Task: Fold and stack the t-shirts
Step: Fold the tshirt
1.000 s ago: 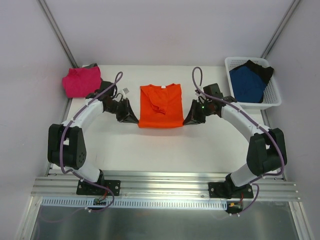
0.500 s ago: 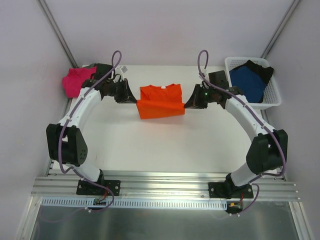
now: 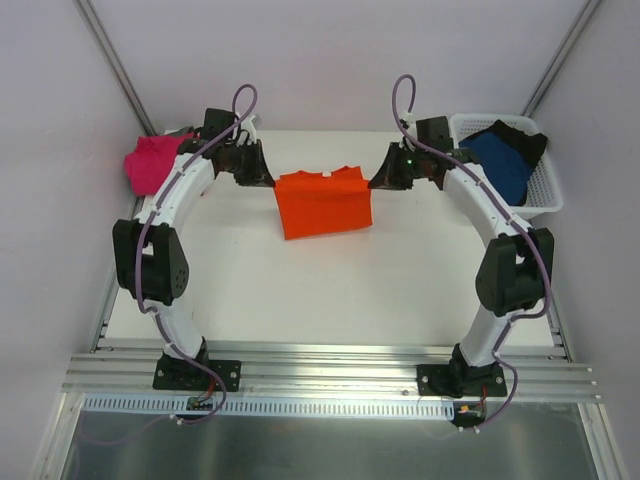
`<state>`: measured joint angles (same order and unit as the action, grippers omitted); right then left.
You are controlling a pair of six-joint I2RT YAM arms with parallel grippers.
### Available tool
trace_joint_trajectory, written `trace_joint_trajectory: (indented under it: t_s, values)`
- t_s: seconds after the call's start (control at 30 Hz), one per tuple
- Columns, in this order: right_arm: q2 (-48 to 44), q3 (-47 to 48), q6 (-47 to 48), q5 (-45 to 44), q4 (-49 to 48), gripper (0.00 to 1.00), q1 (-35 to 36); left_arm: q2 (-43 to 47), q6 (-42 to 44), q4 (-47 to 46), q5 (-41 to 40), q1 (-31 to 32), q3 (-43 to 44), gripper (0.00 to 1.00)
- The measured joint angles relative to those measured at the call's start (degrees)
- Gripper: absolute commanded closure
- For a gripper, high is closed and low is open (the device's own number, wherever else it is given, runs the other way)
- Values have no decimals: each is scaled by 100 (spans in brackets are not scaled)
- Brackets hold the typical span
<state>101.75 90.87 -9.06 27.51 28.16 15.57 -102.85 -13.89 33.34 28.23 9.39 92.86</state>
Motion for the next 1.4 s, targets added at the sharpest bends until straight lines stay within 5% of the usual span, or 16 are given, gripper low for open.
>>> trace_joint_trajectory:
  t_s: [0.47, 0.83, 1.27, 1.3, 1.33, 1.37, 1.4]
  values:
    - [1469, 1349, 107, -28, -17, 100, -13, -1394, 256, -20, -509, -4, 1488, 100]
    - [3294, 2994, 195, -140, -133, 99, -35, -3501, 533, -343, -1097, -9, 3650, 100]
    - [4168, 3943, 275, -380, -105, 100, -37, -4509, 721, -713, -1414, 2, 4684, 100]
    - [4186, 4015, 280, -415, -103, 99, -37, -4546, 726, -765, -1432, 2, 4741, 95]
    - [4210, 4092, 286, -442, -107, 99, -37, -4581, 739, -831, -1445, 4, 4798, 78]
    - [4234, 4168, 293, -485, -118, 97, -37, -4603, 780, -909, -1488, 7, 4837, 37]
    - [4249, 4223, 304, -542, -116, 85, -37, -4610, 813, -970, -1554, 17, 4854, 18]
